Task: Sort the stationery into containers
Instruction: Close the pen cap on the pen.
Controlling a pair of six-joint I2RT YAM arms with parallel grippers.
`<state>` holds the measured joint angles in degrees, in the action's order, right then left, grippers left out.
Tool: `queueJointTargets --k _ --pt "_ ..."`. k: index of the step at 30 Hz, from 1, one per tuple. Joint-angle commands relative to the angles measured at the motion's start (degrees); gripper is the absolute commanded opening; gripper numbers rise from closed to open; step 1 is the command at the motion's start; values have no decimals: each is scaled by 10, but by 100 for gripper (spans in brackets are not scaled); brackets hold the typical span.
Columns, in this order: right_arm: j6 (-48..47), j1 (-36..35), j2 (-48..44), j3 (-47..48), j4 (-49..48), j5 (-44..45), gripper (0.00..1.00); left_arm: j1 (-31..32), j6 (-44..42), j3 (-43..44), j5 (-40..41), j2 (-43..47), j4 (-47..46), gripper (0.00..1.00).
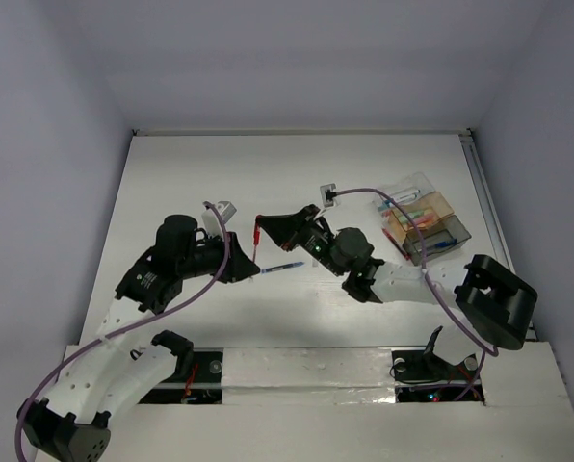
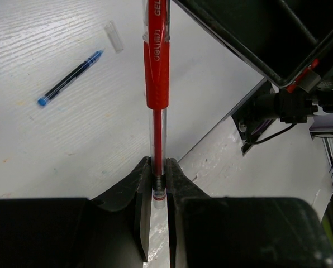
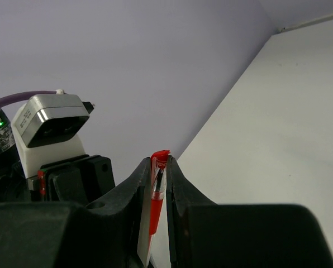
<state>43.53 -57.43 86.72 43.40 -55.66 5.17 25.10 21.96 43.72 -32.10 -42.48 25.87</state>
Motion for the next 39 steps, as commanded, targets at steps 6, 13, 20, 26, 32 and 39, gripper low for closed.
queueJointTargets --k 6,13,20,26,32,39 --pt "10 -91 43 -41 132 -132 0 -18 11 94 67 -10 -255 0" --pt "27 -96 38 -57 100 -131 0 -18 15 97 57 -21 -282 0" --pt "-18 -96 -60 -55 140 -79 0 -18 9 73 55 -2 -260 0" --pt "-81 -52 -162 -46 237 -95 43 -18 -6 49 41 32 -230 0" --pt "-143 12 -230 21 332 -182 69 -18 5 -9 -64 52 -255 0" --pt "-176 65 -217 128 382 -289 81 -18 12 -50 -135 67 -277 0"
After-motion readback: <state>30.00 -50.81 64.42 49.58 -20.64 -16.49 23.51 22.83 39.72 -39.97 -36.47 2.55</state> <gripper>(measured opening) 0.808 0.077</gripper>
